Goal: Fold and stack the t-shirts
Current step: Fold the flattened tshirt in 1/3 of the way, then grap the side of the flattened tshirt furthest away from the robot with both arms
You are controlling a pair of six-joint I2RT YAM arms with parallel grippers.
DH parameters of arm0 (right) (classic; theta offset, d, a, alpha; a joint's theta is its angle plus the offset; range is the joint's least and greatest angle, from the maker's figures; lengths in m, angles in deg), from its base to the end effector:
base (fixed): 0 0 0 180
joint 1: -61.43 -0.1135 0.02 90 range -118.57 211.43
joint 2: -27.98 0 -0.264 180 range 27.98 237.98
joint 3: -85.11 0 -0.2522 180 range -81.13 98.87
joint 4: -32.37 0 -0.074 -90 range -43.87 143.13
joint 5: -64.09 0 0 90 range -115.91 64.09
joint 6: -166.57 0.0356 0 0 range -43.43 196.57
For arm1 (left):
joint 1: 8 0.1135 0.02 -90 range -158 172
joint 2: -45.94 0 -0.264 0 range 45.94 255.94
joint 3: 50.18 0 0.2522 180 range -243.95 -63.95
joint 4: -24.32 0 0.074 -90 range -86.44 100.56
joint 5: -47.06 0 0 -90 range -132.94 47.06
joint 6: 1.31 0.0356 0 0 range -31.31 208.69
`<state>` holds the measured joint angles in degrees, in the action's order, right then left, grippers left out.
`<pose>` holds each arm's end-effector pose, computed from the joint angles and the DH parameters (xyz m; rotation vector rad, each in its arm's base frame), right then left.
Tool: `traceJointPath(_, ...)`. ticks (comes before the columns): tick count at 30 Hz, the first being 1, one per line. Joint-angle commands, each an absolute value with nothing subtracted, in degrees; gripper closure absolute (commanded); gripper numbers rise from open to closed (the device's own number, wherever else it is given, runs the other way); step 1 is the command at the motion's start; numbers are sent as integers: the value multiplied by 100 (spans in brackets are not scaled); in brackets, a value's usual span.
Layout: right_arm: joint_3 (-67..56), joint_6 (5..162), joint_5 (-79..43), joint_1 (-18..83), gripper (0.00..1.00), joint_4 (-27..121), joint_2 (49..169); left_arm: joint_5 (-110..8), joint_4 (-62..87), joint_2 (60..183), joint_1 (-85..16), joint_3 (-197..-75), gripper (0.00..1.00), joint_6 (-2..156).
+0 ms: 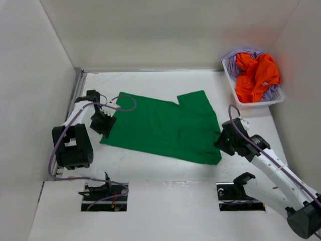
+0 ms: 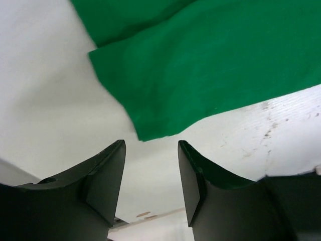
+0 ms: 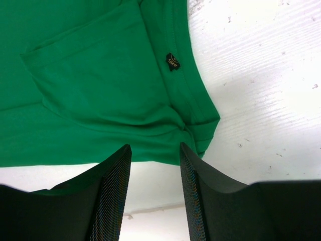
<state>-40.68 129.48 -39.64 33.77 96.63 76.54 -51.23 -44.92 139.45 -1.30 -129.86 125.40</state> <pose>0.1393 0.0635 0.2435 0.6450 2.4828 0.2303 0.2928 0.0292 0.2083 0.7823 2.8682 -0.1336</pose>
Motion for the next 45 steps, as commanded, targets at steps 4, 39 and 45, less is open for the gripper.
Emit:
traceJointPath(4, -4052, 13018, -4050, 3379, 52, 9491, 7439, -4437, -4368, 14577, -312, -13004, 56, 12174)
traceJointPath(39, -3430, 11957, -3602, 3528, 44, 8271, 8509, -3538, -4849, 13339, -383, -12298, 54, 12314)
traceJointPath(45, -1648, 10762, -3364, 4081, 40, 7664, 10546, -4397, -4913, 13671, -57, -14442, 48, 12184)
